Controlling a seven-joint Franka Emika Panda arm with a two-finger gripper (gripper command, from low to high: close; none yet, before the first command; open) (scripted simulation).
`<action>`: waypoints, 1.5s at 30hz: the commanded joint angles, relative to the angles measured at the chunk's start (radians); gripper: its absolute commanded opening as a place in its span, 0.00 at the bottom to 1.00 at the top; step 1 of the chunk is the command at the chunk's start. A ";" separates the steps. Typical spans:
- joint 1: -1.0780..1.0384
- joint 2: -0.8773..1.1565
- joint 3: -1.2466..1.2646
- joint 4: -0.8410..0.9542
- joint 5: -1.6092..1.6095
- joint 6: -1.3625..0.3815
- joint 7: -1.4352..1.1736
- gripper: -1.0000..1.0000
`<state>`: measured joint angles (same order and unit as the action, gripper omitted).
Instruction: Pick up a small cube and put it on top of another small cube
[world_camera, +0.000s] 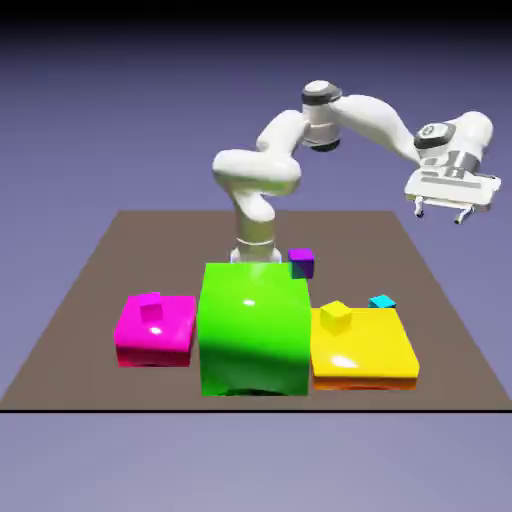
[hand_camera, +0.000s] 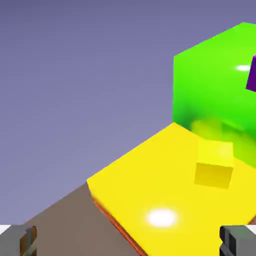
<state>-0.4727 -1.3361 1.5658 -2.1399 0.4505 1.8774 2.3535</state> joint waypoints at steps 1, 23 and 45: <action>-0.011 -0.018 0.036 0.016 0.010 -0.027 0.037 0.50; -0.092 -0.139 0.336 0.035 0.068 -0.126 0.315 0.00; -0.087 0.072 0.261 -0.611 -0.104 0.755 -0.001 0.00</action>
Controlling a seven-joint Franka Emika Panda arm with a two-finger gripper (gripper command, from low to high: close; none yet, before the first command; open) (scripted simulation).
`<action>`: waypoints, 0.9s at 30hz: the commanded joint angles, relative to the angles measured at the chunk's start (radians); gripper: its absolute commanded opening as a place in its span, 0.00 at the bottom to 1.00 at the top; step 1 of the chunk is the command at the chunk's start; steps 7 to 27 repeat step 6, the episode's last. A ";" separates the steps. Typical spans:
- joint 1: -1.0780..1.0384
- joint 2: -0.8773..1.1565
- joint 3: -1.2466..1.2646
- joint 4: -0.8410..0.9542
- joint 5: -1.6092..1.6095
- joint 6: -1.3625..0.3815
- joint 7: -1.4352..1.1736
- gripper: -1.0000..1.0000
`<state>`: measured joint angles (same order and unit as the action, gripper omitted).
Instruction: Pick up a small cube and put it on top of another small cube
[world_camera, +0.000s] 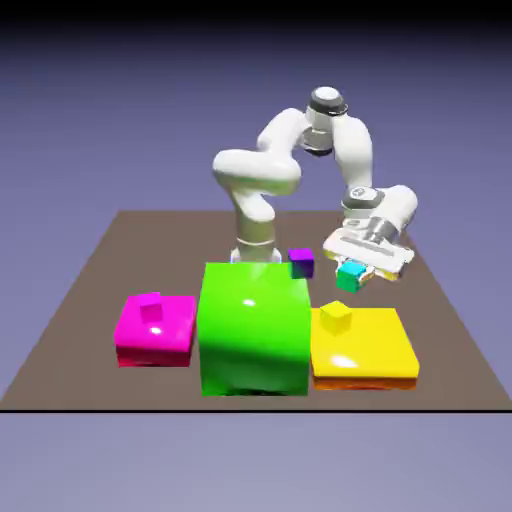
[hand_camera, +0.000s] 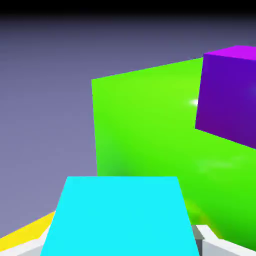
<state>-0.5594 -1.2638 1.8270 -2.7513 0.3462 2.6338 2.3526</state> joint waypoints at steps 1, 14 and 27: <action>-0.036 0.000 0.026 0.000 0.008 0.035 0.003 0.00; -0.053 0.000 0.038 0.001 0.012 0.051 0.004 1.00; -0.053 0.000 0.038 0.001 0.012 0.051 0.004 1.00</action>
